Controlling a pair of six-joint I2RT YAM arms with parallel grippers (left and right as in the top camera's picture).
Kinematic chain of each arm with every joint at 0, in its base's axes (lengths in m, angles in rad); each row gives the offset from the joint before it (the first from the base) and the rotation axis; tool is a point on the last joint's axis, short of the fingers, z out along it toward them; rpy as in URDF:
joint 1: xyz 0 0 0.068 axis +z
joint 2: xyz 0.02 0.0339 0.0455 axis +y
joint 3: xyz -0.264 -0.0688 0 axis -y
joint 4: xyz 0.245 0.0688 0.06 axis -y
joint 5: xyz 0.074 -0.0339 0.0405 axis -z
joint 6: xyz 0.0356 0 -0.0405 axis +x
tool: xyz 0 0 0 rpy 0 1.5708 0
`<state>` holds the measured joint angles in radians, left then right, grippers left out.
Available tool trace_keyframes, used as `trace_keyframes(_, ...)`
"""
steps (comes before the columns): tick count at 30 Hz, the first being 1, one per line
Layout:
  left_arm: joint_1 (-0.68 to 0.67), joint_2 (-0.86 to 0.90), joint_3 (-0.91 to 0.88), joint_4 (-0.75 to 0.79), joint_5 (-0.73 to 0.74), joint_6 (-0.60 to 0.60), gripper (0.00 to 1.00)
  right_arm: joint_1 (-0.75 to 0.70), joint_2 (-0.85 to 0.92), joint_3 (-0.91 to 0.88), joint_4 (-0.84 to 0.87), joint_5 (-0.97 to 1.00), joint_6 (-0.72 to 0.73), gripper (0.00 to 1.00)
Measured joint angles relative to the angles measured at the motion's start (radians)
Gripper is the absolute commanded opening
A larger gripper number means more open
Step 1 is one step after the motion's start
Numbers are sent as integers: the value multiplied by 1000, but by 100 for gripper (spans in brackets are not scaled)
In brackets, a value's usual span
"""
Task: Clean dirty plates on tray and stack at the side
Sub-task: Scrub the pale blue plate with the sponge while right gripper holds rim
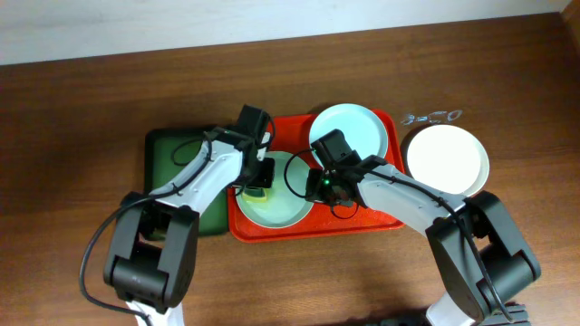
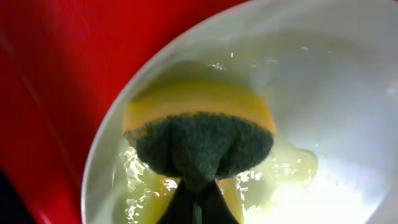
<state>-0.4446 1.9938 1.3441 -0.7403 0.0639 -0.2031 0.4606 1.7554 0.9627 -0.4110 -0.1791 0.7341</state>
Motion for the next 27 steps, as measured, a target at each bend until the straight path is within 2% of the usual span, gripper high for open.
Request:
trace_keyframes(3,12,-6,-14,3,83,1,0,0,0,0,-1,1,0,4)
trace_keyframes(6,16,-6,-16,-22,272,13,0,0,0,0,-4,1,0,4)
trace_keyframes(8,14,-6,-2,-54,302,19,0,0,0,0,-3,1,0,4)
trace_keyframes(10,11,-12,50,-92,282,20,0,0,0,0,-3,0,-1,4)
trace_keyframes(14,8,-83,81,-121,110,21,0,0,0,0,-3,0,0,4)
trace_keyframes(19,-36,-78,21,-53,7,3,0,0,0,0,-3,0,0,4)
trace_keyframes(24,-60,-12,-25,-5,-15,-26,0,0,0,0,-3,0,0,4)
trace_keyframes(27,-56,-6,-23,-5,43,-29,0,0,0,0,-5,1,0,4)
